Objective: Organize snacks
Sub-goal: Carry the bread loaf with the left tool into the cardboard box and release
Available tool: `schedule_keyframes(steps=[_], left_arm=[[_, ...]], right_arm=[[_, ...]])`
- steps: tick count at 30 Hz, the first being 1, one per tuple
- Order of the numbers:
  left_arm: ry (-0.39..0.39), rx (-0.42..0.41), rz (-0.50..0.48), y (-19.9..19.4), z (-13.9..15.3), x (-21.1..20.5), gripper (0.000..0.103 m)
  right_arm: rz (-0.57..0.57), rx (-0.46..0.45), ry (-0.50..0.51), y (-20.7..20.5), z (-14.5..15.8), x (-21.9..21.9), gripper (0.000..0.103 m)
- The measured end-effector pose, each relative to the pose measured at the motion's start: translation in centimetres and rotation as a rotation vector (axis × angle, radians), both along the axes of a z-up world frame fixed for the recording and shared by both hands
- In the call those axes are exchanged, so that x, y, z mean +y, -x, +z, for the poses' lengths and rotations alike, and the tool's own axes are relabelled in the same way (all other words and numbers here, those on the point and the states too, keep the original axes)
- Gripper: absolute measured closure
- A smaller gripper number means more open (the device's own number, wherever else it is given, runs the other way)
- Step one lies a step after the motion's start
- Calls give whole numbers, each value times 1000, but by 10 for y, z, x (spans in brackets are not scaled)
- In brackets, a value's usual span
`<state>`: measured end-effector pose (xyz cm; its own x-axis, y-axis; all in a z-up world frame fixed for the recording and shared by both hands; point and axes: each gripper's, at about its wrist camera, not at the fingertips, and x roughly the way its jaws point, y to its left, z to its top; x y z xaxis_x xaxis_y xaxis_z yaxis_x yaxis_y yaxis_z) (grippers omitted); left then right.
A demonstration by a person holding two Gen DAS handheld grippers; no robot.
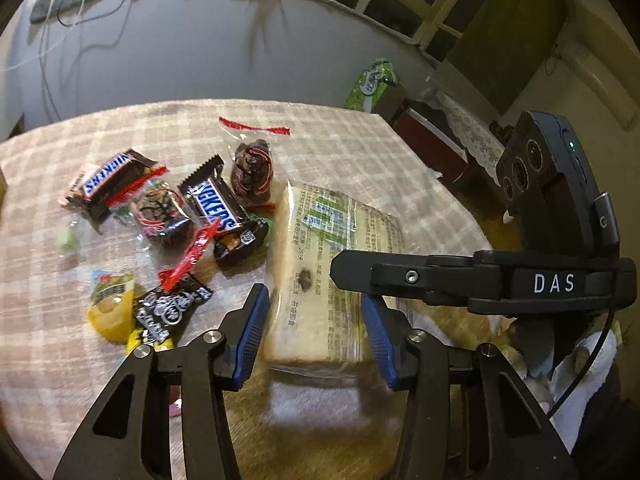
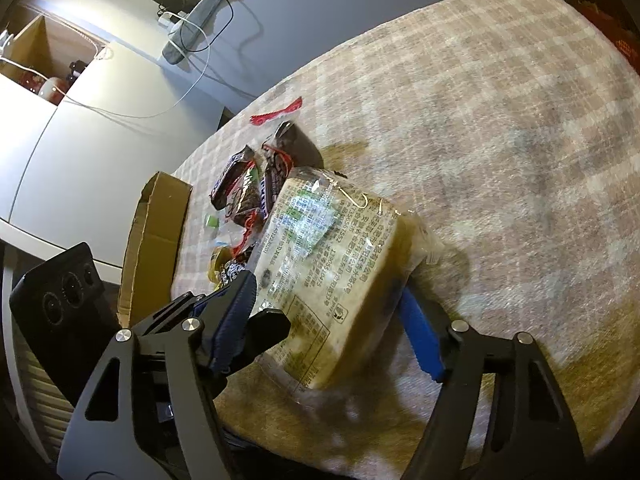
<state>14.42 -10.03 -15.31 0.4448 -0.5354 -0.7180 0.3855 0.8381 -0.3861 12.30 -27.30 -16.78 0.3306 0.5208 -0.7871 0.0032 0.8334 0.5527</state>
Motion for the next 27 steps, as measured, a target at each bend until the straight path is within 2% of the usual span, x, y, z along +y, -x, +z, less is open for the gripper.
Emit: schedule_keyframes(steps=[8, 13, 27], left_arm=[[-20, -98, 46, 22, 28, 28, 57], [-32, -161, 98, 32, 46, 54, 57], [-58, -227, 271, 51, 69, 132, 57]], right_arm=[[56, -54, 20, 5, 29, 28, 31], [114, -100, 28, 2, 49, 60, 31], [286, -159, 5, -14, 74, 163, 31]])
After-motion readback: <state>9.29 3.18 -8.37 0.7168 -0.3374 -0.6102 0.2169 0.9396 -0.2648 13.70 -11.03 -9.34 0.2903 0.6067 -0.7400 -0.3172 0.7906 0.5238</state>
